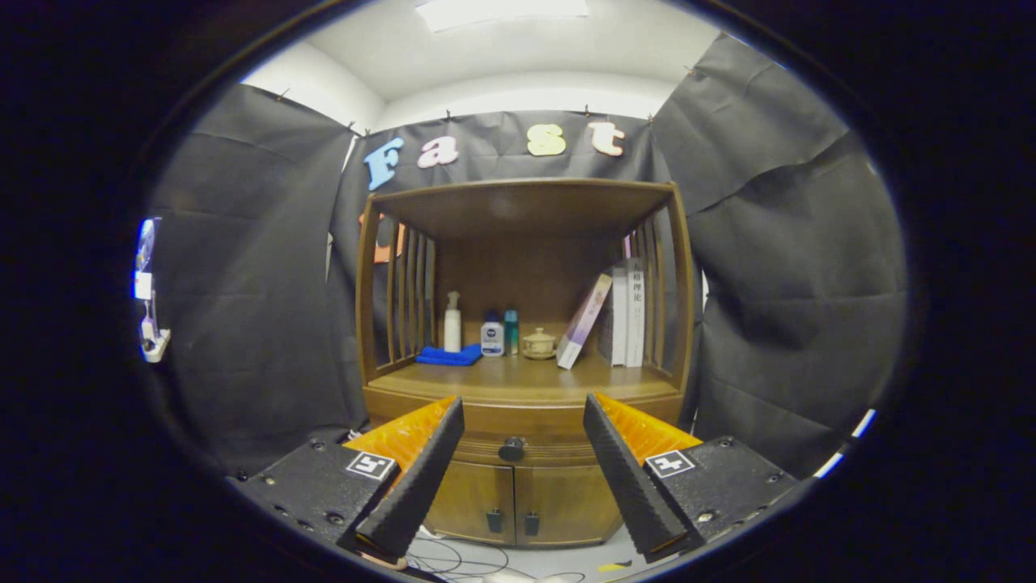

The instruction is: Pull open the drawer, take out the items inside it, and place them on the countertop above the cabinet.

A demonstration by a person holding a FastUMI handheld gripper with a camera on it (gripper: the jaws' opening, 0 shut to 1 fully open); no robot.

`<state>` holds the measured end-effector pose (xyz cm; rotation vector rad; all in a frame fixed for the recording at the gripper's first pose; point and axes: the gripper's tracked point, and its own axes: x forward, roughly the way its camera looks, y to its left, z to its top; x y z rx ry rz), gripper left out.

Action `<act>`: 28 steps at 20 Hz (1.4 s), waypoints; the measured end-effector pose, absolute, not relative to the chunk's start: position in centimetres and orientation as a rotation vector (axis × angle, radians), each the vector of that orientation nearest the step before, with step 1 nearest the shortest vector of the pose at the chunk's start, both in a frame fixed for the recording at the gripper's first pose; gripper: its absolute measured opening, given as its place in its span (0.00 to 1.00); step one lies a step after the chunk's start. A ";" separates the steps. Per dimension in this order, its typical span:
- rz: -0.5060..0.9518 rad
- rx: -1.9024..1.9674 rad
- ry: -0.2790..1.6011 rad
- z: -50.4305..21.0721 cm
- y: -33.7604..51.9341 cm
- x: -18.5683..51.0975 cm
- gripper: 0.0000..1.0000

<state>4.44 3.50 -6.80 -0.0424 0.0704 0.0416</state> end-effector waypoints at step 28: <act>-0.055 -0.030 0.279 -24.8 4.0 24.4 0.59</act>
